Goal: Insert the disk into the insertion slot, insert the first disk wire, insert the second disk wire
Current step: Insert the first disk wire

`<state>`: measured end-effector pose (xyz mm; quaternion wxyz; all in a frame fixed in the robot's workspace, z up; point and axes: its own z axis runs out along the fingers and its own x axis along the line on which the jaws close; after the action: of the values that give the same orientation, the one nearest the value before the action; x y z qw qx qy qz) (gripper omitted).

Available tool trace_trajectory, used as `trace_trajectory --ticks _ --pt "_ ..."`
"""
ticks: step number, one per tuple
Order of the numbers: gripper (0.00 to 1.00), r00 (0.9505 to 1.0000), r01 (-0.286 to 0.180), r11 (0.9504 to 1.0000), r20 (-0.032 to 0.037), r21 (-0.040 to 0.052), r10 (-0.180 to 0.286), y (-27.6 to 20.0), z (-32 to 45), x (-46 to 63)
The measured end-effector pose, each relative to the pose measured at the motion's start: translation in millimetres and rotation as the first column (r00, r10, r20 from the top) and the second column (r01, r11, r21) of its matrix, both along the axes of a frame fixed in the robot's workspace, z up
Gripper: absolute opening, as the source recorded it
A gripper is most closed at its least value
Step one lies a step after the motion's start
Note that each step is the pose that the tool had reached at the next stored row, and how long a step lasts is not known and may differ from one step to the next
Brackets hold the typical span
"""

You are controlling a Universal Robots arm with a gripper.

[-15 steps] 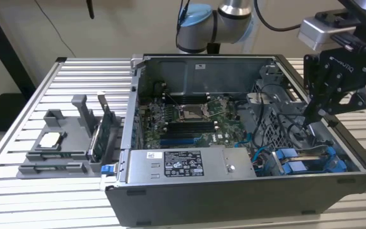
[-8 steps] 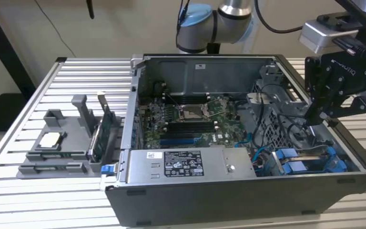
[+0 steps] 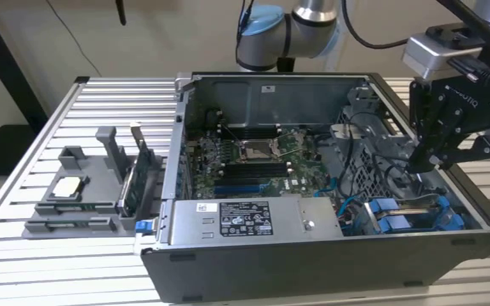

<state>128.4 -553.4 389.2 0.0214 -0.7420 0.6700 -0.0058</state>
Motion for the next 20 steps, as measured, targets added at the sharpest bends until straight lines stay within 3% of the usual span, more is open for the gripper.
trace_trajectory --ticks 15,20 --pt "0.19 1.0000 0.008 1.0000 0.0000 -0.0005 -0.008 -8.6 -7.9 0.0" --pt "0.19 0.9992 0.039 0.9992 0.0000 -0.0002 -0.039 -12.0 -10.8 0.1"
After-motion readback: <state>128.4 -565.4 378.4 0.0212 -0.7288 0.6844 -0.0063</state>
